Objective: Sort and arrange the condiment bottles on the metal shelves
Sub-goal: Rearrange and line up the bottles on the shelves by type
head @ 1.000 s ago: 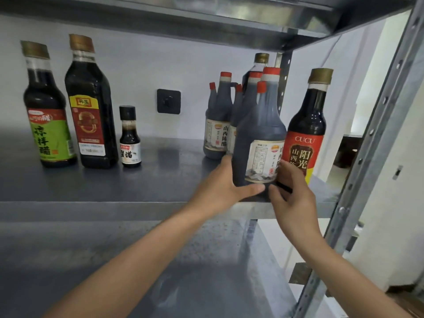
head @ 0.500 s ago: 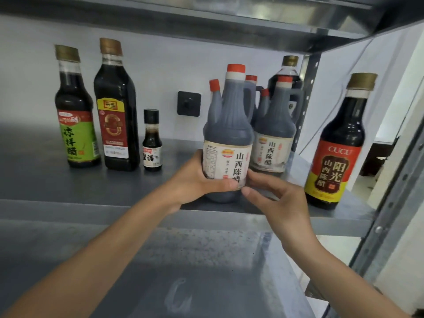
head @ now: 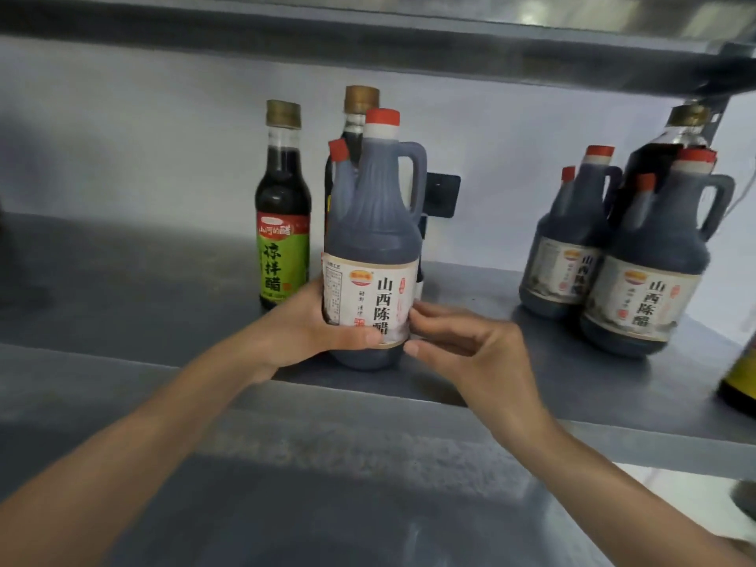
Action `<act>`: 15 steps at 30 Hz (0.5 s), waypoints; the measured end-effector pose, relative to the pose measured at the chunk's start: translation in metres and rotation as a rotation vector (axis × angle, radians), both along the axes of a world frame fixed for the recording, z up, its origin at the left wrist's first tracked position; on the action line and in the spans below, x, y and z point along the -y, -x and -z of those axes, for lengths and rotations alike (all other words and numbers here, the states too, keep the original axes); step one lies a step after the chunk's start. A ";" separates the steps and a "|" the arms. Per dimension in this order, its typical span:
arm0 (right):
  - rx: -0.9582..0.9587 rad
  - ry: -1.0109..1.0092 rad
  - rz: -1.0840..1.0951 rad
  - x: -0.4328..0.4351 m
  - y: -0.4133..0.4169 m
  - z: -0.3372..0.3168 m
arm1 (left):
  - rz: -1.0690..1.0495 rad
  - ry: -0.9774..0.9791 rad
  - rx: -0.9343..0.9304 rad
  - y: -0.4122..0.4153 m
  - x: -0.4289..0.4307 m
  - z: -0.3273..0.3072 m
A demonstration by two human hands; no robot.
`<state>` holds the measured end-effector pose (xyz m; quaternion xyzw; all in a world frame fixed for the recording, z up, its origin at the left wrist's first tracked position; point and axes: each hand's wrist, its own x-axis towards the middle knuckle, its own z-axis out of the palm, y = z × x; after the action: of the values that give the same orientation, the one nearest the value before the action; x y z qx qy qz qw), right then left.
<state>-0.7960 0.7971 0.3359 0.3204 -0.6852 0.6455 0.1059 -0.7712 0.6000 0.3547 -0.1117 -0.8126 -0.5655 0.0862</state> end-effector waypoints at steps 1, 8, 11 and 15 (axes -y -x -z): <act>-0.016 -0.003 -0.002 0.003 0.000 0.000 | 0.020 -0.003 0.003 0.000 0.004 -0.001; -0.016 -0.051 0.010 -0.007 -0.001 0.000 | 0.130 0.018 -0.046 0.004 0.004 -0.001; -0.008 -0.060 0.012 -0.013 -0.004 -0.001 | 0.149 0.043 -0.048 0.008 0.000 0.000; 0.012 -0.046 0.018 -0.029 -0.004 -0.002 | 0.169 0.081 -0.057 0.015 -0.014 0.001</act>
<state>-0.7917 0.8264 0.3381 0.3128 -0.7035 0.6303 0.1003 -0.7862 0.6143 0.3542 -0.1990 -0.8197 -0.5341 0.0566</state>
